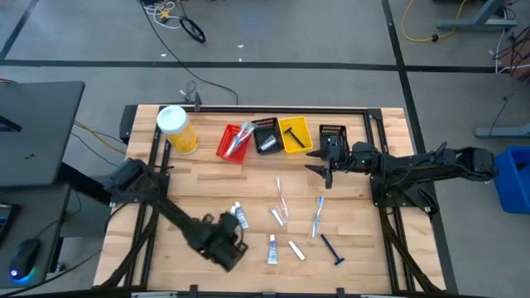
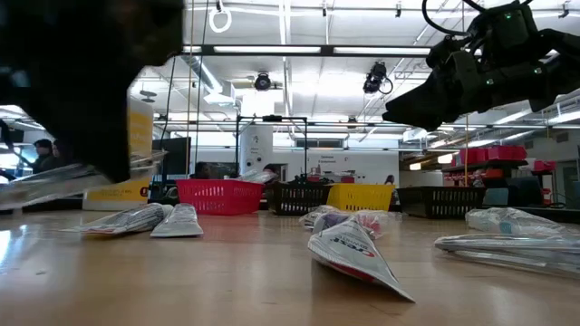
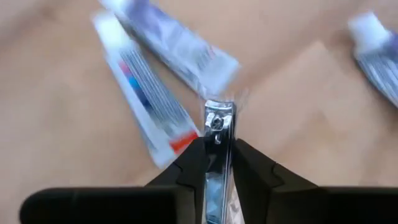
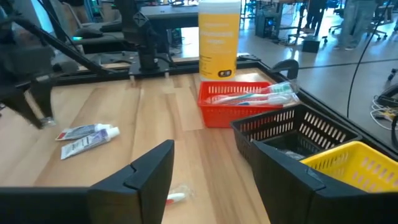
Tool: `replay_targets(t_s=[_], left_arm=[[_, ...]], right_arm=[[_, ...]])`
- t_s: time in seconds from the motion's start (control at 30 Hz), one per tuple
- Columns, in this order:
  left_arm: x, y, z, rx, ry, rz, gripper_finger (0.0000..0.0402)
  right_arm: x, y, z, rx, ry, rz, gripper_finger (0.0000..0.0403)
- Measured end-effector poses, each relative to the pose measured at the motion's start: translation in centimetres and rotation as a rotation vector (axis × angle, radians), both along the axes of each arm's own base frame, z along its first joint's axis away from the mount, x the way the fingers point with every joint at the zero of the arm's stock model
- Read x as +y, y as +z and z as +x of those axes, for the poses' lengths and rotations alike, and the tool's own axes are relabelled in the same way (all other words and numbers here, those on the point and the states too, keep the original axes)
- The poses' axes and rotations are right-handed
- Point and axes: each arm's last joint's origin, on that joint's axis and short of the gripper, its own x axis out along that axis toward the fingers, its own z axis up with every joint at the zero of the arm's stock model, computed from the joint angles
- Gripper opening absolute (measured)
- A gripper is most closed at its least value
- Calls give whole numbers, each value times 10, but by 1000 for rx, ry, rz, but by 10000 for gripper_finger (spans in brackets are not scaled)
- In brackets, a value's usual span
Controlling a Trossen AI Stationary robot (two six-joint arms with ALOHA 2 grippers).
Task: Pick & Place Travel size toiletries
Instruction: Put the silver nail cutter into the left black bin
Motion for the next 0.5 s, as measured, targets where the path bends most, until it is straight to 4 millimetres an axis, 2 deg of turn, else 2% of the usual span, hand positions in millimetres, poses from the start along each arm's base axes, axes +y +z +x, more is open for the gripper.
replay_targets(t_s=[0.07, 0.2, 0.5], left_arm=[[15, 6, 10, 38, 3, 34, 72], [46, 17, 35, -6, 7, 116, 64], [132, 37, 78, 27, -92, 287, 64]], right_arm=[[0, 0, 0, 0, 0, 0, 218], [0, -2, 0, 19, 0, 4, 222], [2, -21, -6, 219, -3, 78, 231]])
